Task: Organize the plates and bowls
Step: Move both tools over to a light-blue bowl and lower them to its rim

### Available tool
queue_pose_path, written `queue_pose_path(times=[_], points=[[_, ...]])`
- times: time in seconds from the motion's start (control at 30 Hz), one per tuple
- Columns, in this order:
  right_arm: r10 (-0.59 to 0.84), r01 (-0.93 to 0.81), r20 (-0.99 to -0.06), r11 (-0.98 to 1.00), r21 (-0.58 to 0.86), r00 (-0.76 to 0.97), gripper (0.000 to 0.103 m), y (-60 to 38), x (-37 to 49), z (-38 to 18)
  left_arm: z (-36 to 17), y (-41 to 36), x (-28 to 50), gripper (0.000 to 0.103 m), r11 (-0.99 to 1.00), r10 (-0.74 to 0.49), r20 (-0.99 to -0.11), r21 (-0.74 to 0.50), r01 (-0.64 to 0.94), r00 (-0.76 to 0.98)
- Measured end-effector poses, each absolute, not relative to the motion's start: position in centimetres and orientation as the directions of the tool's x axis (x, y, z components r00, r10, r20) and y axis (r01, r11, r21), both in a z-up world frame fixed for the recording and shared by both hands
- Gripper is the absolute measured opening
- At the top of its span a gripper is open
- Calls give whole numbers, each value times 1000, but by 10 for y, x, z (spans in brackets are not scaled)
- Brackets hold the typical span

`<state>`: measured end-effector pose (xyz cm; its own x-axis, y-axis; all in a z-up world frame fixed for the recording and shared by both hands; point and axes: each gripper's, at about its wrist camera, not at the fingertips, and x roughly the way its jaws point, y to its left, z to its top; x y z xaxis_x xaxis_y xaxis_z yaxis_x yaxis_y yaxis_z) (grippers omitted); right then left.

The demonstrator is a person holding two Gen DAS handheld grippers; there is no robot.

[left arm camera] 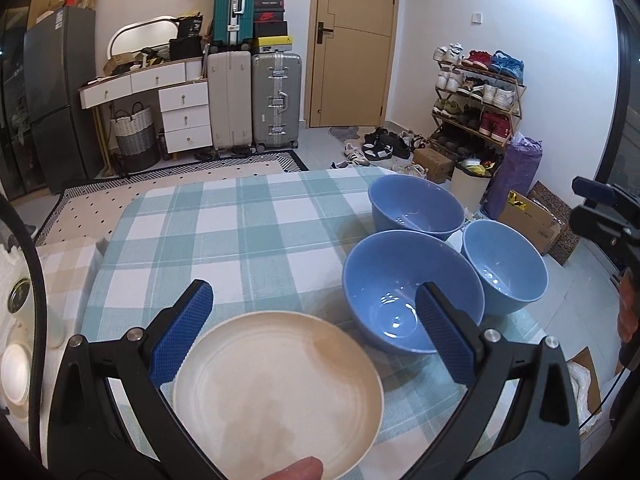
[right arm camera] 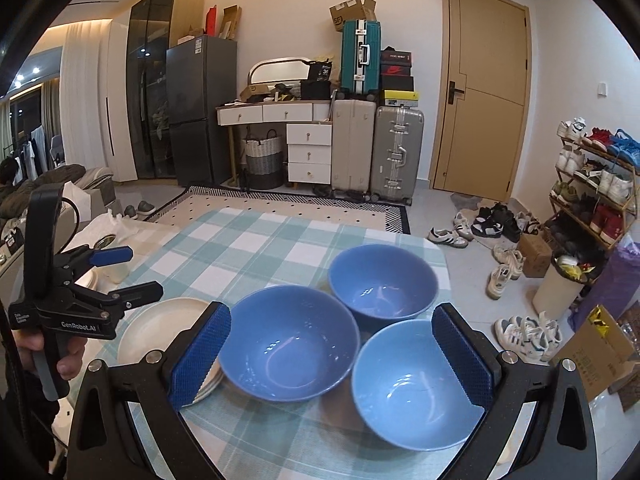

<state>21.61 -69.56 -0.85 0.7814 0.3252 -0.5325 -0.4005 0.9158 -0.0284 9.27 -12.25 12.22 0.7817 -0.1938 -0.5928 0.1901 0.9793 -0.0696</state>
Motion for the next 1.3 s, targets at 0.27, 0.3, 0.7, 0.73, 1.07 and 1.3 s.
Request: queue_pose_path(times=[0.27,0.3,0.7,0.73,1.07,1.3], points=[[287,-354,-534,935,-25,795,102,-720,244,6,121,-156,134,101,965,-257,-603,-114,238,755],[278,-344,-534,939,-26,798,102,-723,249,7,122,-159,141,101,963,-262,-604,-118,241,753],[211,-232,-599,972,43,773,102,-742,320,-14,117,-187,219,101,959,-278,-638,-139,247,719],[209,-229,-605,972,46,768,102,-741,326,-18,115,-189,226,101,959,-278,-641,-139,248,715],[195,-194,-651,978,74,734,102,-749,370,-40,98,-211,280,101,958,-270,-684,-120,262,678],[186,-169,-695,981,93,695,102,-751,404,-66,79,-224,315,101,962,-249,-714,-103,253,654]])
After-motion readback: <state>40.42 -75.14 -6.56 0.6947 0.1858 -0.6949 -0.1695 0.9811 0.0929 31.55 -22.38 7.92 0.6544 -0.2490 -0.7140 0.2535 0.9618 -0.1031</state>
